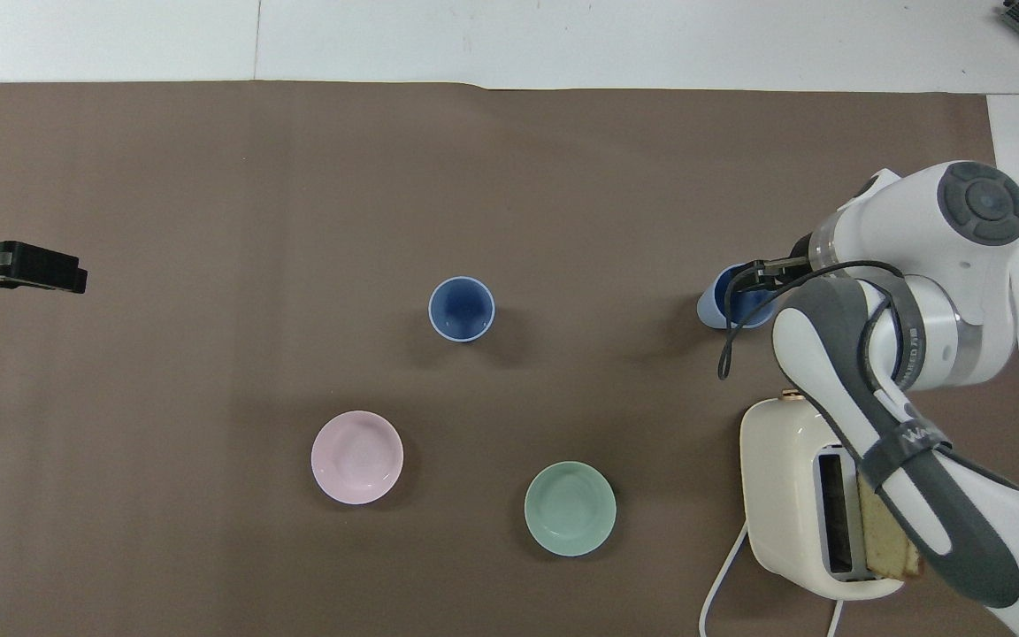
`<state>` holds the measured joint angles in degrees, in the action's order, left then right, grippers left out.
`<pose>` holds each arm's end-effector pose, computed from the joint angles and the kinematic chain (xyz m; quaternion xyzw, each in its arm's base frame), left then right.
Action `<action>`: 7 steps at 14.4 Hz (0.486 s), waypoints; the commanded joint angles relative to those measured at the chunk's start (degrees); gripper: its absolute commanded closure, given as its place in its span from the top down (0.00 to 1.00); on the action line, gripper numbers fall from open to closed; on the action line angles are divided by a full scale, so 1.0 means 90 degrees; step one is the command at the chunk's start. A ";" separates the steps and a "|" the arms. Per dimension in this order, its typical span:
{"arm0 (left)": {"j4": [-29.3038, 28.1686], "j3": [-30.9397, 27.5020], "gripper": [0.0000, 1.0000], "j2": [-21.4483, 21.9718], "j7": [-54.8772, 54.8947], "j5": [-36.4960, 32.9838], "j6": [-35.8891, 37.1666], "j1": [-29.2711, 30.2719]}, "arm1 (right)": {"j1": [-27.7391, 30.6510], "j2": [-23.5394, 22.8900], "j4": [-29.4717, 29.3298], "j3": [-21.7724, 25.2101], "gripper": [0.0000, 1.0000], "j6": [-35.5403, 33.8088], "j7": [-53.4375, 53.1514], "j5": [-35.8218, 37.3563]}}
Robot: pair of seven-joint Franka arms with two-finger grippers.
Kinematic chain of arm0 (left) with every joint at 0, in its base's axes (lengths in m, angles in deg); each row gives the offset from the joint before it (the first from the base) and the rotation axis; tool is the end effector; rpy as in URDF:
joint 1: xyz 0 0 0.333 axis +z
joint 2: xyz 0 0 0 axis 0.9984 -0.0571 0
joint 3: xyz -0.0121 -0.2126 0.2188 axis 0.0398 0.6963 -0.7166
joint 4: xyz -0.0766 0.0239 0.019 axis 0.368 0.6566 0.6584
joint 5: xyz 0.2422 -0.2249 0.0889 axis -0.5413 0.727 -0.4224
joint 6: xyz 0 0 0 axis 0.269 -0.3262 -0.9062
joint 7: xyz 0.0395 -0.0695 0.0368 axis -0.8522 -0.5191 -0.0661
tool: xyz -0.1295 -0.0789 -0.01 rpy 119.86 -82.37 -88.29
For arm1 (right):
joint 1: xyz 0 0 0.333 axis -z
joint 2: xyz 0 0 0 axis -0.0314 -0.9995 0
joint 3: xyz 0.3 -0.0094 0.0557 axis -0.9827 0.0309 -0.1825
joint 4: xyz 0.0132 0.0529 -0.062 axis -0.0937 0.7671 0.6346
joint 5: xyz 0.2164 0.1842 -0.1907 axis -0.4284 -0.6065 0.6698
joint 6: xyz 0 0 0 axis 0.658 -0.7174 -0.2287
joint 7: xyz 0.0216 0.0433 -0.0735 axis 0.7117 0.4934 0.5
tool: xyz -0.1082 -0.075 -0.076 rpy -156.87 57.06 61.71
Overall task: Stack blue cups with both arms
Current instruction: 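Grasp the other blue cup with the right gripper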
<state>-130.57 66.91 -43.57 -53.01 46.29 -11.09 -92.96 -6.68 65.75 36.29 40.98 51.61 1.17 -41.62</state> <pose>0.5084 -0.0255 0.5636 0.9972 -0.0691 0.0249 0.0142 0.5669 0.0420 0.3454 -0.9993 -0.0330 -0.0193 0.0050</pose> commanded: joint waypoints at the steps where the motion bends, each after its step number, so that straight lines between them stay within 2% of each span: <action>1: 0.0132 0.0063 1.00 -0.0072 0.0088 -0.0079 0.0158 0.0087 | 0.0005 0.0100 0.0216 -0.0028 0.79 0.0209 -0.0054 -0.0092; 2: 0.0123 0.0063 1.00 -0.0072 0.0088 -0.0088 0.0177 0.0087 | 0.0005 0.0090 0.0216 -0.0028 0.41 0.0200 -0.0044 -0.0092; 3: 0.0123 0.0063 1.00 -0.0062 0.0088 -0.0088 0.0245 0.0087 | 0.0005 0.0090 0.0216 -0.0028 0.08 0.0200 -0.0054 -0.0092; 4: 0.0132 0.0073 1.00 -0.0062 0.0088 -0.0088 0.0352 0.0087 | -0.0024 0.0090 0.0197 -0.0048 0.00 0.0200 -0.0054 -0.0092; 7: 0.0142 0.0073 1.00 0.0006 0.0088 -0.0088 0.0440 0.0107 | -0.0103 -0.0036 -0.0075 -0.0058 0.00 0.0074 -0.0004 -0.0092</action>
<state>-130.55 66.94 -43.67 -52.99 46.29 -9.18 -92.96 -7.50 65.74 37.01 40.71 52.72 1.17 -41.65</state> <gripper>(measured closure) 0.000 0.648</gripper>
